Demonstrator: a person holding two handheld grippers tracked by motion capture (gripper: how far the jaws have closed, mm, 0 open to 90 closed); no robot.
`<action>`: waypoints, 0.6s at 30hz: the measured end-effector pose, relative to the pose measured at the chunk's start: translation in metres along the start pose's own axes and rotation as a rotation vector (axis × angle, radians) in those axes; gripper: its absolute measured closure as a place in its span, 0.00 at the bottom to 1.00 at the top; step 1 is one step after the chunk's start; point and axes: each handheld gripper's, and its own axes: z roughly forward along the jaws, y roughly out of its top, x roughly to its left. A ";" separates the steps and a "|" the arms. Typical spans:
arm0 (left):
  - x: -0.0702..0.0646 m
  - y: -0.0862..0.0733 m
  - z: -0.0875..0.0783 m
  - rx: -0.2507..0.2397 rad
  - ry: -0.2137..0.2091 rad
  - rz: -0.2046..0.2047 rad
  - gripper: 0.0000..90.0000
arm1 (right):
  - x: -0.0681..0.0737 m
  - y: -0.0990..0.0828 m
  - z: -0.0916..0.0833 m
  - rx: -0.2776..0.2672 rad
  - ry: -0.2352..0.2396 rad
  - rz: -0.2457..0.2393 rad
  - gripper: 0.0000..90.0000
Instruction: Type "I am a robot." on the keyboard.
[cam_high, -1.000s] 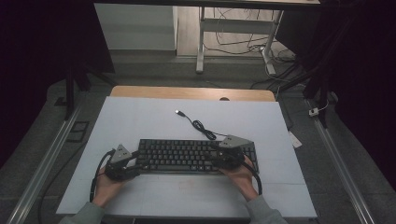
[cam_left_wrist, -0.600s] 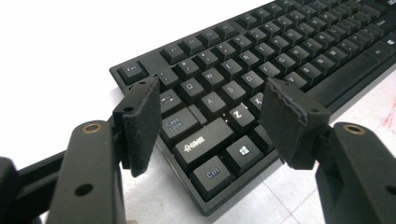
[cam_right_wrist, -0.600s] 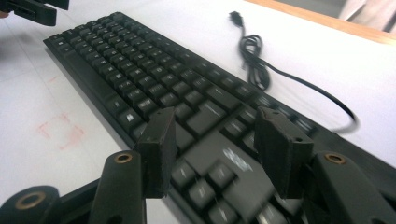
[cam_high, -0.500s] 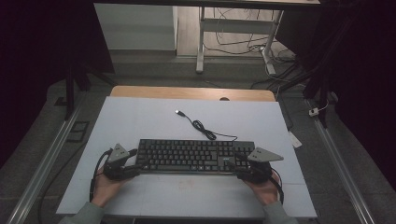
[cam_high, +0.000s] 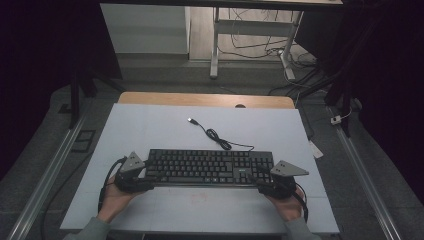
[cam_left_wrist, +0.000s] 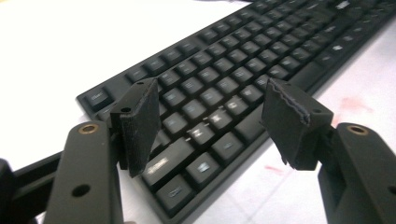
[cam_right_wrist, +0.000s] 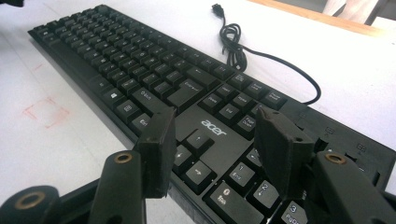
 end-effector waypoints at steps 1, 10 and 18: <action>-0.002 0.005 0.000 0.009 -0.013 0.011 0.42 | 0.000 0.000 0.000 -0.006 -0.002 0.004 0.54; -0.011 0.042 0.015 0.096 -0.108 0.080 0.61 | -0.002 -0.002 -0.007 -0.008 -0.021 0.004 0.54; -0.023 0.039 0.032 0.086 -0.178 0.106 0.84 | -0.003 -0.006 -0.009 -0.006 -0.024 0.010 0.54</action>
